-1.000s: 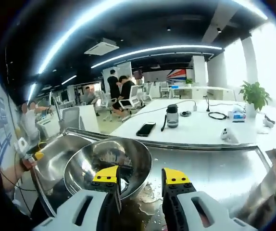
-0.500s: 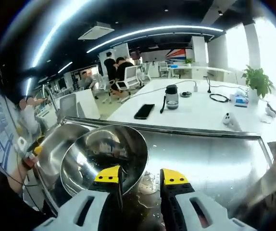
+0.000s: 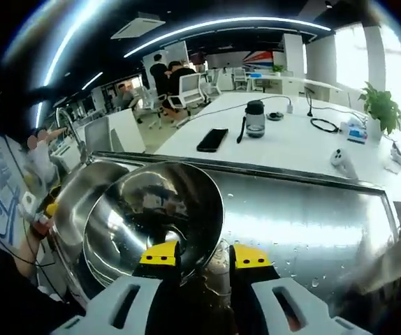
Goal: Pick up bowl with dirty water move over sink pour dirty water into sink return bowl to place
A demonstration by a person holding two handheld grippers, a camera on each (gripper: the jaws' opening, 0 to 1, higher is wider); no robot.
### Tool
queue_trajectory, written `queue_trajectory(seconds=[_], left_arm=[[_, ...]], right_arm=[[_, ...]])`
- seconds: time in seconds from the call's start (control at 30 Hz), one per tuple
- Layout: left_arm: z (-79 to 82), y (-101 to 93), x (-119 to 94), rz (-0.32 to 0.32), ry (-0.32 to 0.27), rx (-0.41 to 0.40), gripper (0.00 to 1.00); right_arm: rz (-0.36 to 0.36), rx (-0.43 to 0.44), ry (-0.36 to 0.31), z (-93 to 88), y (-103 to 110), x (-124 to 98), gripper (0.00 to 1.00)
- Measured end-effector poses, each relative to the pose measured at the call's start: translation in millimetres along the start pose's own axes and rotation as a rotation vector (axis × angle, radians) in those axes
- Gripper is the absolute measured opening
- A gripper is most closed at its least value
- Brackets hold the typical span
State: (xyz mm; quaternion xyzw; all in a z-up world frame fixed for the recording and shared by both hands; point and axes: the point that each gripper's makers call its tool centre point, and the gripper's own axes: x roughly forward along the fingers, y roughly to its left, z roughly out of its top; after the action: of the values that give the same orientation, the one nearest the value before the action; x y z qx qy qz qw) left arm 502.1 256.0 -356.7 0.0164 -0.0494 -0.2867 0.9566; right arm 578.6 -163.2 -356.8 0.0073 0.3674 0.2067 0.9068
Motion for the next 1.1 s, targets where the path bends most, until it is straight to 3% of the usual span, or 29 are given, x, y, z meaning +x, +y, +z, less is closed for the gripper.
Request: queue_trajectory(seconds=[0.4,1.1], left_arm=[[5.3,1.7,-3.0,0.015,-0.029,0.005,0.4],[6.8,-1.0,-3.6,0.008,-0.031,0.016,0.4]], right_arm=[[-0.008,0.042,0.147,-7.0,-2.2,13.5,0.15],[-0.03,0.103,0.293,-18.8,-7.8,26.6,0.11]])
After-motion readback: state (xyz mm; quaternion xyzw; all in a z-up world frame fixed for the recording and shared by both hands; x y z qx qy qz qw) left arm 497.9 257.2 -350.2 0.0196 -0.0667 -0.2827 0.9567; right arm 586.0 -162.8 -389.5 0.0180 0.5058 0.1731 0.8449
